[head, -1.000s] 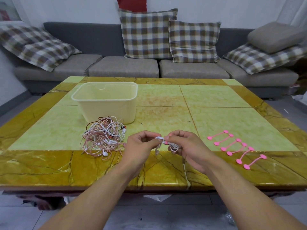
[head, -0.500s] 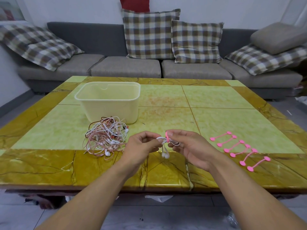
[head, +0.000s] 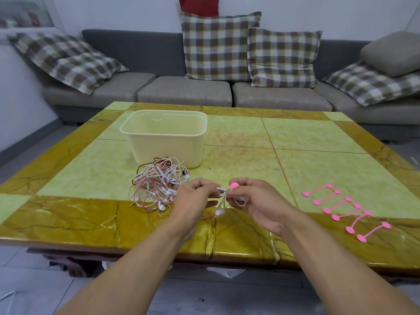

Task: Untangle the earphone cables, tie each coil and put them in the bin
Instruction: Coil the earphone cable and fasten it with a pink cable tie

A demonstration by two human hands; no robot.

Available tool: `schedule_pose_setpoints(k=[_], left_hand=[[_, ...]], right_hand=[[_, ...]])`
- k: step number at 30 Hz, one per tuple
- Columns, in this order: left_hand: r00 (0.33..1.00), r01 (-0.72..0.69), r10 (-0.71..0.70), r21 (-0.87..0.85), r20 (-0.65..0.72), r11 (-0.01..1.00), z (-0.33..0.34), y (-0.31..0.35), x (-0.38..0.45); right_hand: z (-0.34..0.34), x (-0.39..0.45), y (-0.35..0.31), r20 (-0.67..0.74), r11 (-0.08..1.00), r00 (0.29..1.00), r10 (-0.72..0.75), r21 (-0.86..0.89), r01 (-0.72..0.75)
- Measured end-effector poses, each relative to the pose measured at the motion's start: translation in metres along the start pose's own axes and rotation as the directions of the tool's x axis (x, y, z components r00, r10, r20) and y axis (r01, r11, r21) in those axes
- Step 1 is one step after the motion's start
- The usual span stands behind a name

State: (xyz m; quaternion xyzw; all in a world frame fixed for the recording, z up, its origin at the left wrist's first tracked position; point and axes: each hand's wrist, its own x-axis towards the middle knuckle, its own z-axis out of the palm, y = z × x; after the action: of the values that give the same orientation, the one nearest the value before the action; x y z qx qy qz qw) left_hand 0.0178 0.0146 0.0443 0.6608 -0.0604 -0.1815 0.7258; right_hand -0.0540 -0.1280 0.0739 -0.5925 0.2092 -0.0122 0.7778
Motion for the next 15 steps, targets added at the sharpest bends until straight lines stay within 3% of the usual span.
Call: schedule_pose_setpoints(k=[2, 5, 8, 11, 15], left_hand=[[0.999, -0.037, 0.037, 0.038, 0.013, 0.999, -0.007, 0.0, 0.003], [0.978, -0.154, 0.146, -0.042, -0.147, 0.987, -0.019, 0.01, 0.018], [0.956, -0.167, 0.139, -0.093, -0.257, 0.982, -0.022, 0.028, 0.04], [0.973, -0.015, -0.036, -0.219, -0.227, 0.976, -0.016, 0.044, 0.063], [0.939, 0.131, -0.224, -0.333, -0.259, 0.934, -0.022, 0.068, 0.101]], right_hand=[[0.003, 0.003, 0.002, -0.037, 1.0, 0.999, -0.014, 0.027, 0.015], [-0.001, 0.014, -0.001, -0.122, 0.993, 0.991, -0.053, 0.097, 0.066], [-0.002, 0.023, -0.006, -0.132, 0.973, 0.989, -0.061, 0.214, 0.089], [0.0, 0.028, -0.004, -0.065, 0.963, 0.996, -0.056, 0.261, 0.072], [0.001, 0.032, -0.006, -0.108, 0.962, 0.987, -0.117, 0.233, 0.139]])
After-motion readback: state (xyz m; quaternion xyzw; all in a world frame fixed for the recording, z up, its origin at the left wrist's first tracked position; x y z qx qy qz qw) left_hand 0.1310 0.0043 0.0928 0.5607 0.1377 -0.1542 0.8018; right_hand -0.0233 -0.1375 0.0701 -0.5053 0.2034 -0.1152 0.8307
